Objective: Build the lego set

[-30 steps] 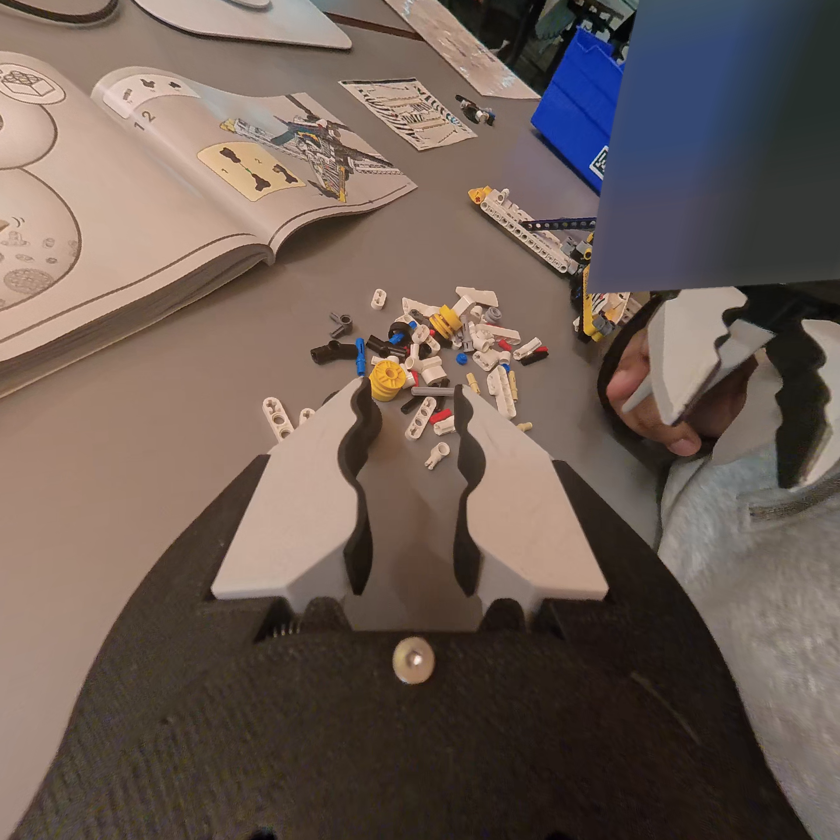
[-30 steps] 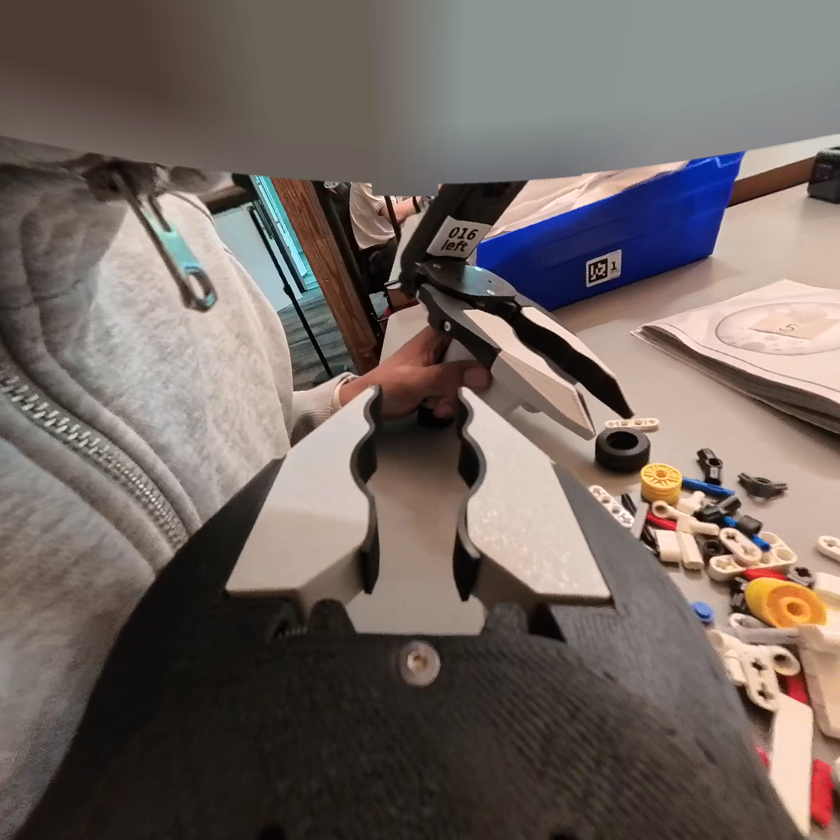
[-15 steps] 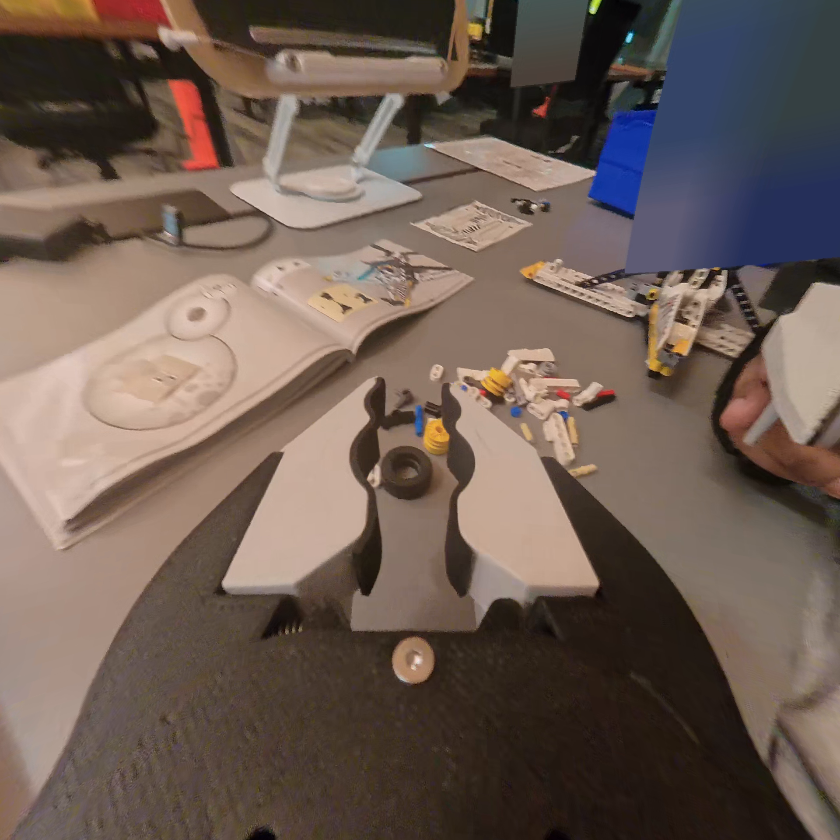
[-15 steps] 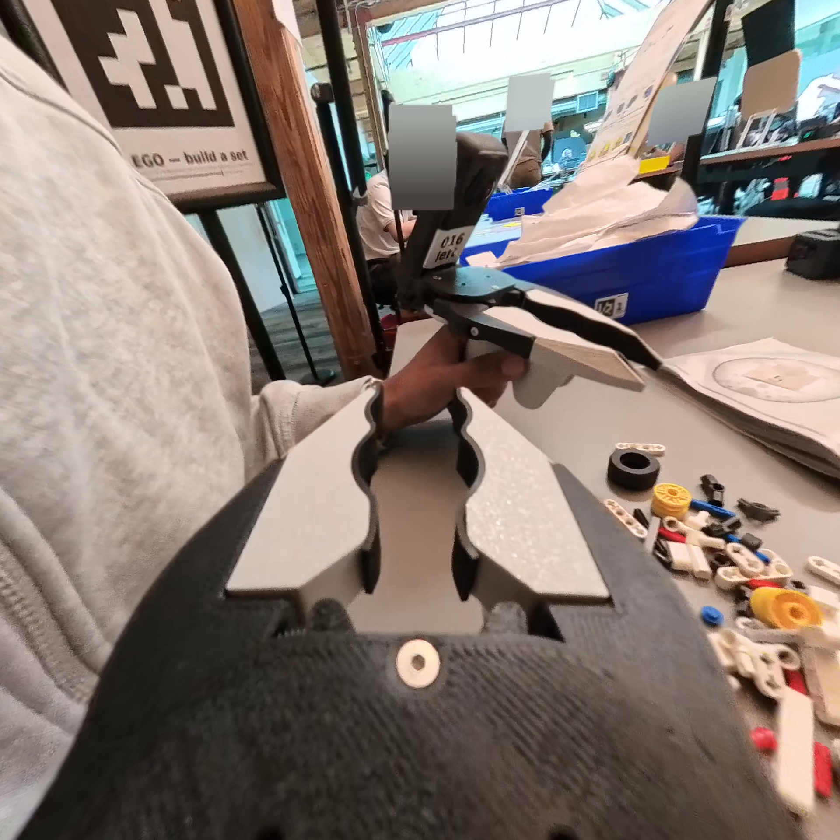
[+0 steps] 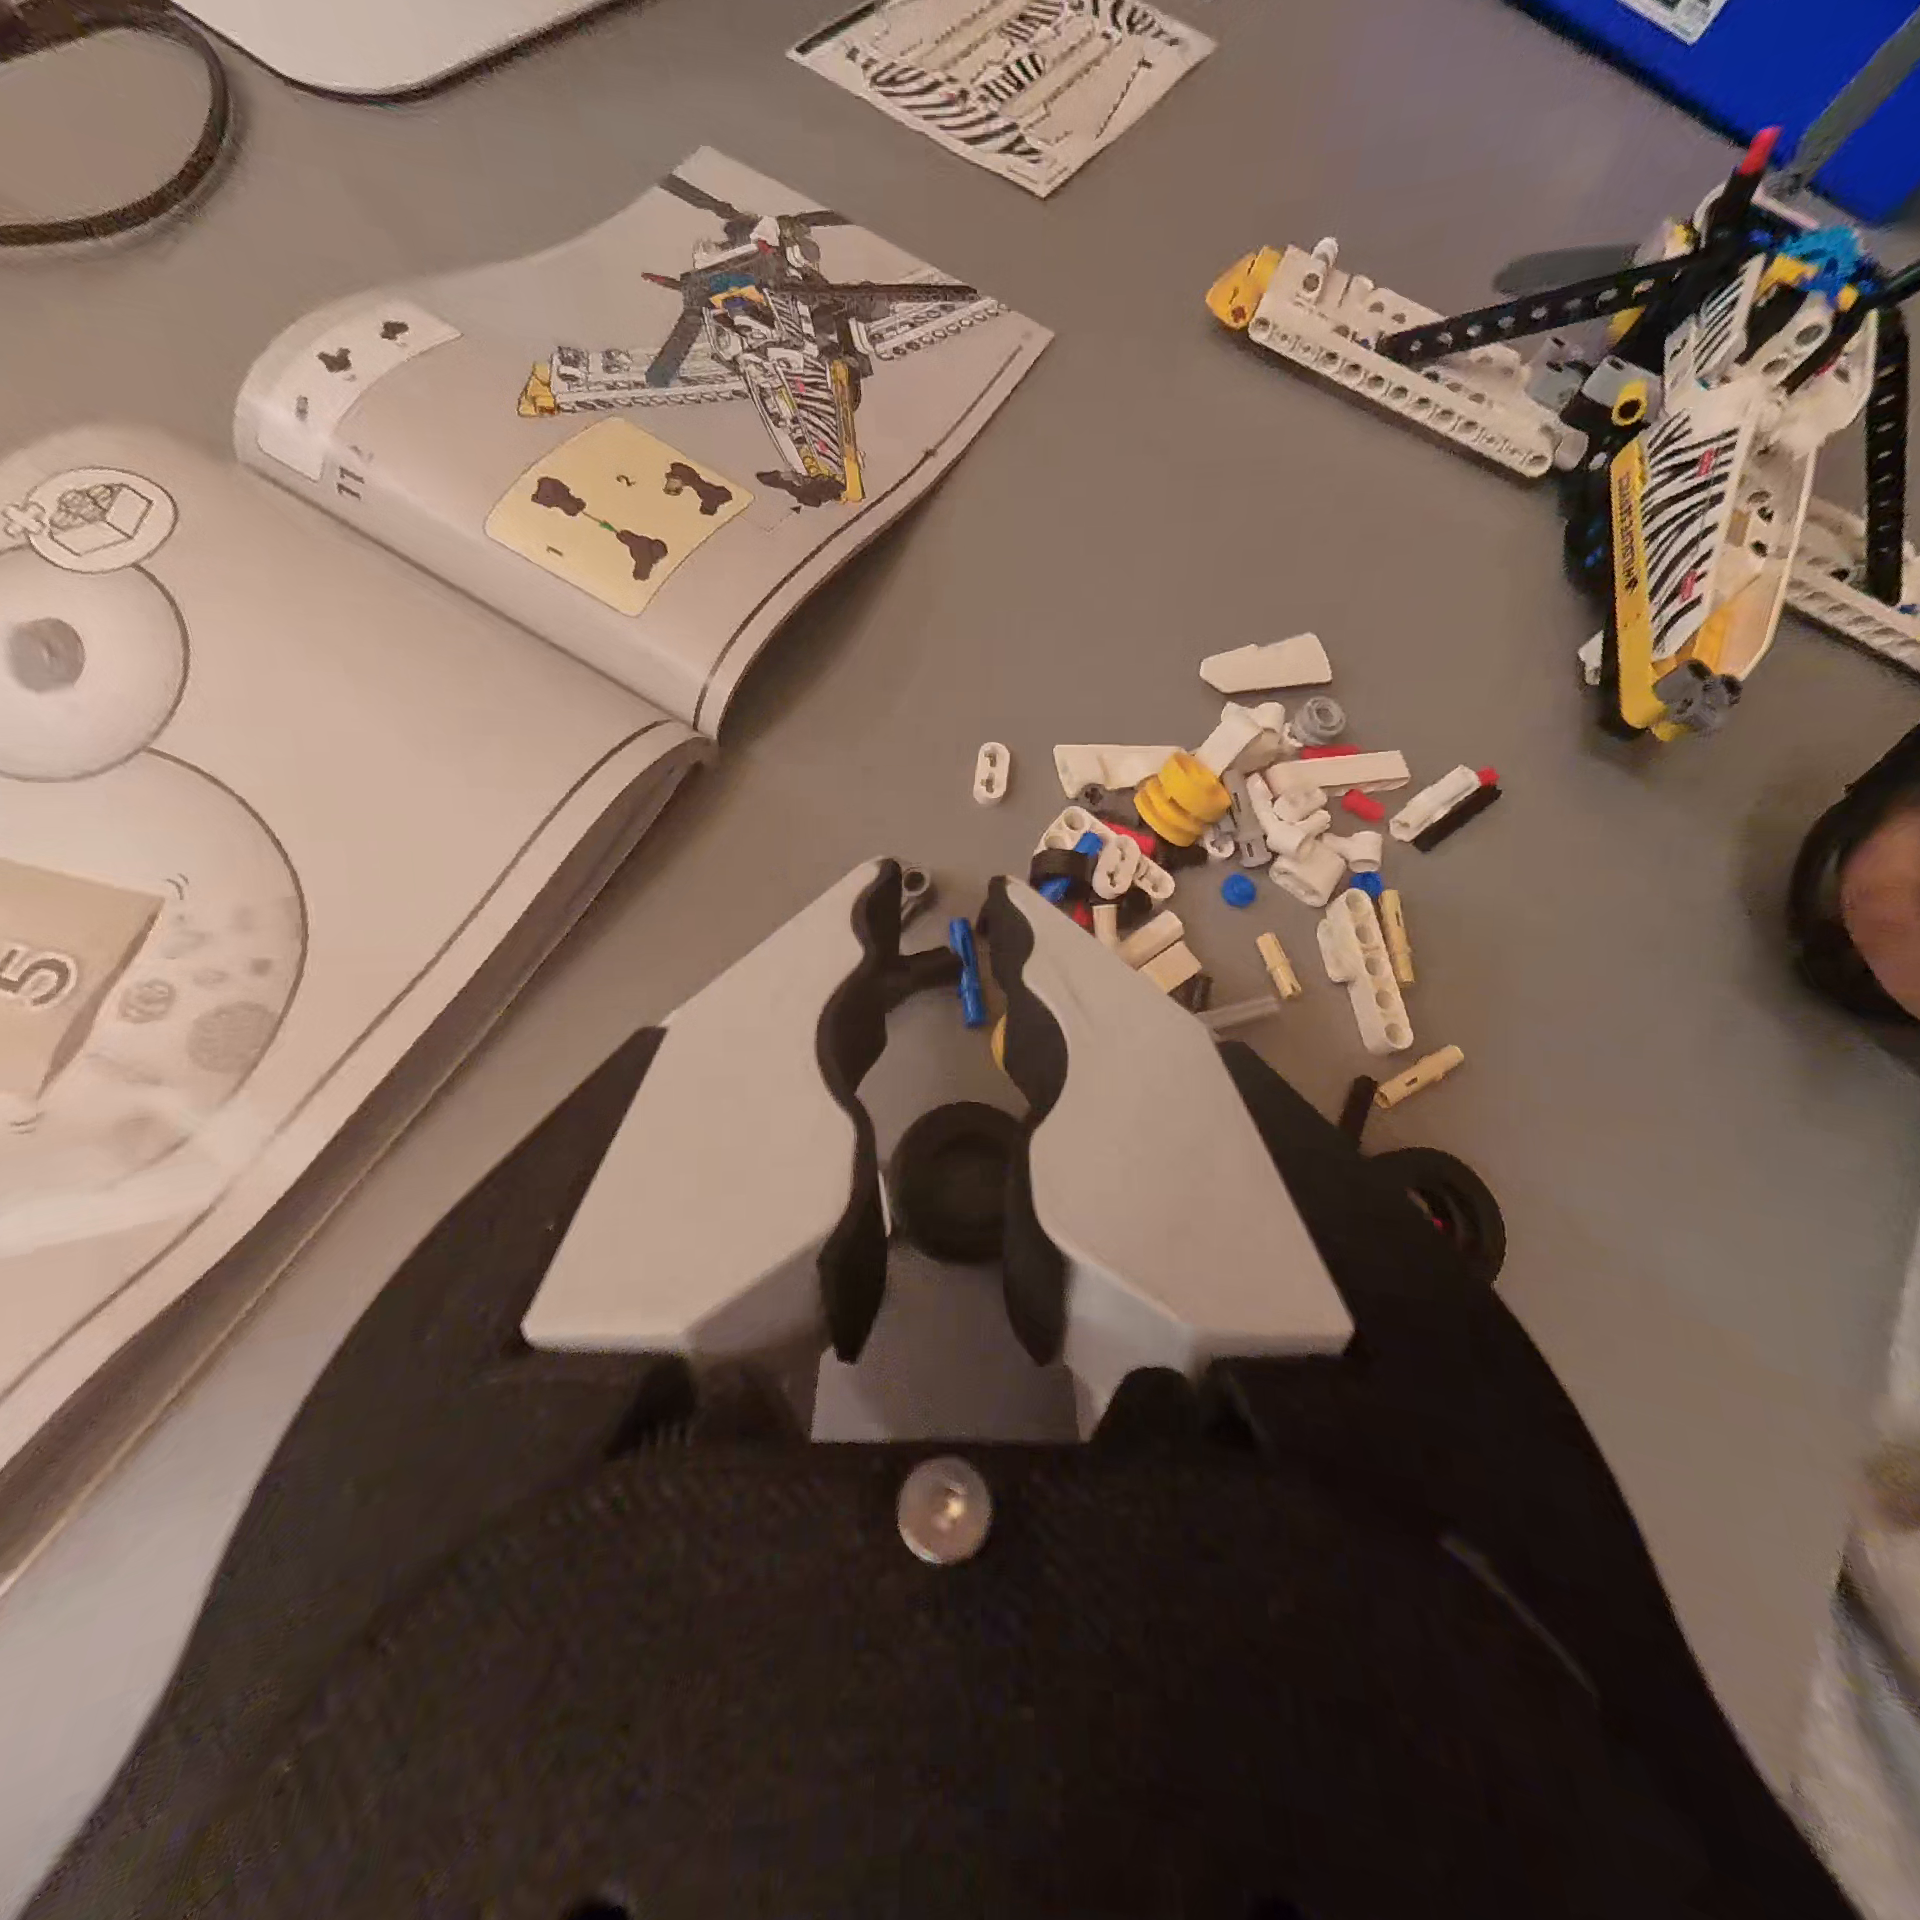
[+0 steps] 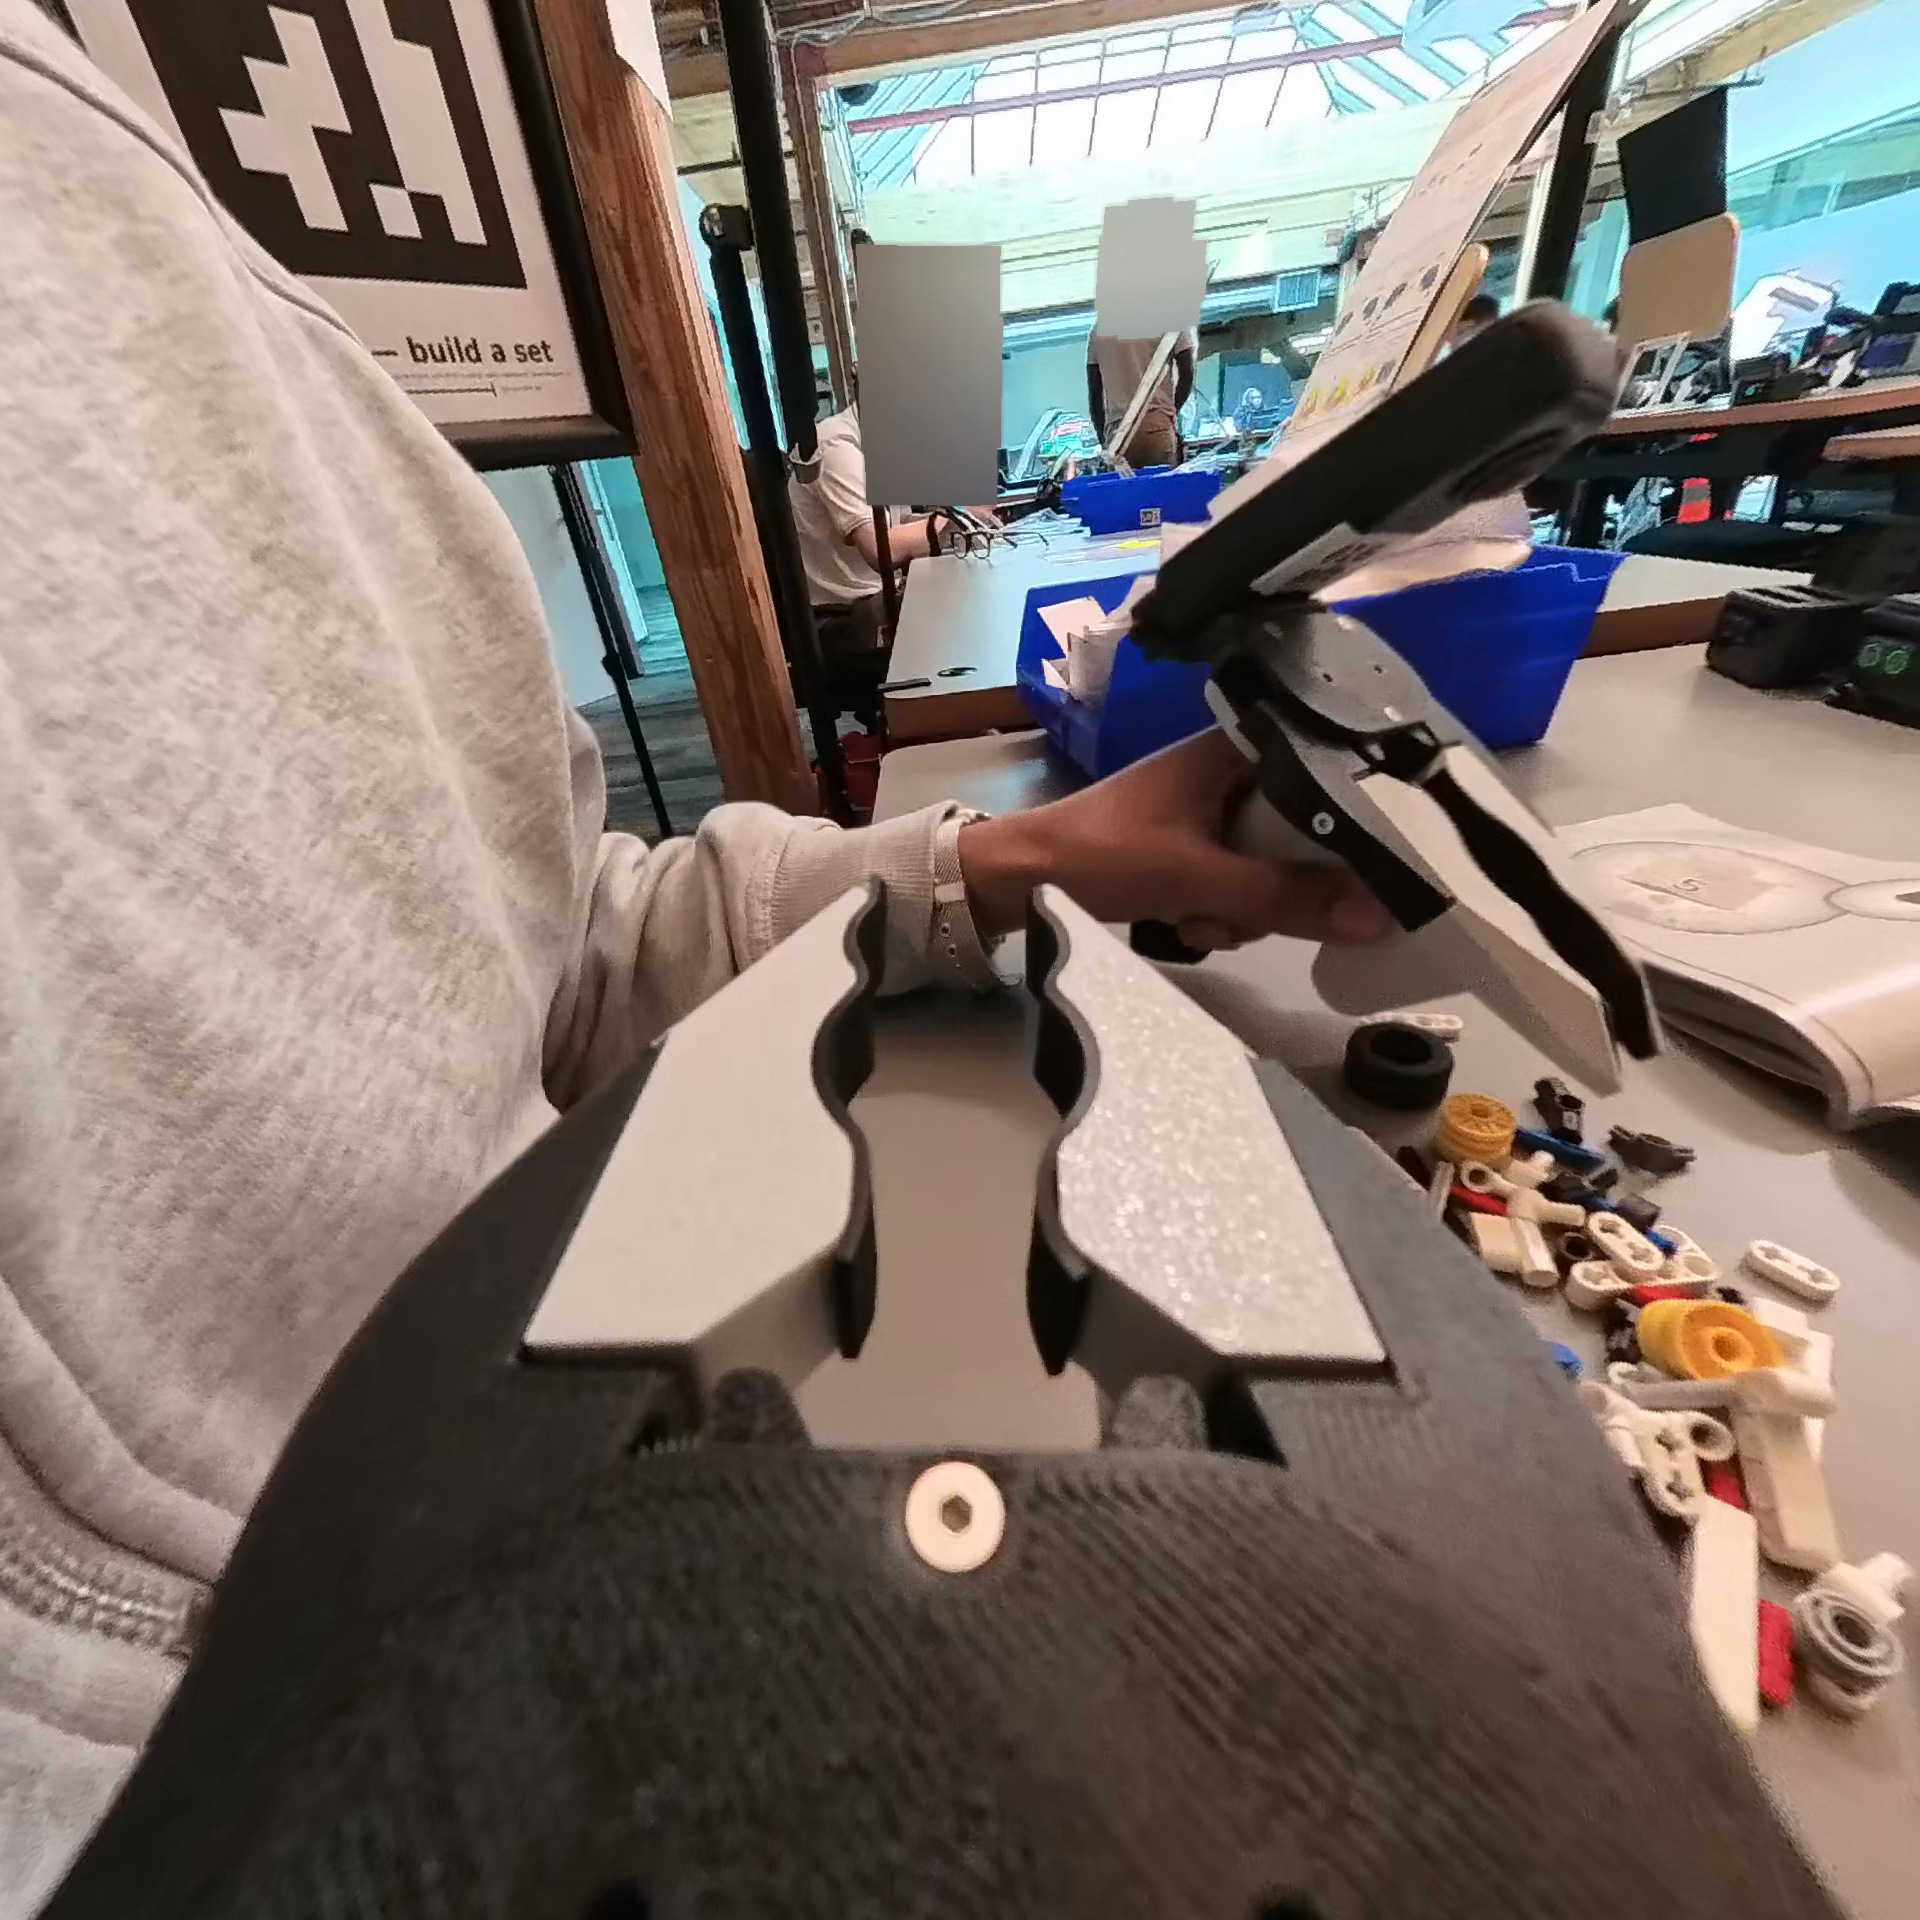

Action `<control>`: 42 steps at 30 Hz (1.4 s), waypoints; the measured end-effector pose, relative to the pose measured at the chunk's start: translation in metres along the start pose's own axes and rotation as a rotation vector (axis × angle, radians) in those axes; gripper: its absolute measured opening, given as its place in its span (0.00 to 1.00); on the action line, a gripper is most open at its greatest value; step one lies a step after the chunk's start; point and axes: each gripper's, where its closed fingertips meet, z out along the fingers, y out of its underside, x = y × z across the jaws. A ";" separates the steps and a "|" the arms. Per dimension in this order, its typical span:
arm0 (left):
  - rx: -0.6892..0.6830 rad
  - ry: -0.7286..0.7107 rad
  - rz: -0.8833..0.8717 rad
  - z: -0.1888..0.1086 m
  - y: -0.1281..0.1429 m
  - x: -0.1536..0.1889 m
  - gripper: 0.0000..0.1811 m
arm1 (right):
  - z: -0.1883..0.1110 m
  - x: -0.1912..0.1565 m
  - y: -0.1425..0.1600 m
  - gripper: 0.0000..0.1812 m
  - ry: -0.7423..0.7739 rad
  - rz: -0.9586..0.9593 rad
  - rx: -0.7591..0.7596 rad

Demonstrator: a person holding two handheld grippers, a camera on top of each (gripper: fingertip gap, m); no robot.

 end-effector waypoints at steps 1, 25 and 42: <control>0.012 0.004 -0.010 0.000 -0.001 0.000 0.08 | 0.000 0.000 -0.001 0.14 -0.001 0.004 0.005; -0.046 0.015 -0.082 0.016 0.007 -0.011 0.11 | 0.001 0.001 -0.002 0.13 -0.018 0.056 0.024; -0.040 0.104 -0.165 0.016 0.008 -0.001 0.00 | -0.001 0.001 -0.005 0.14 -0.037 0.093 0.043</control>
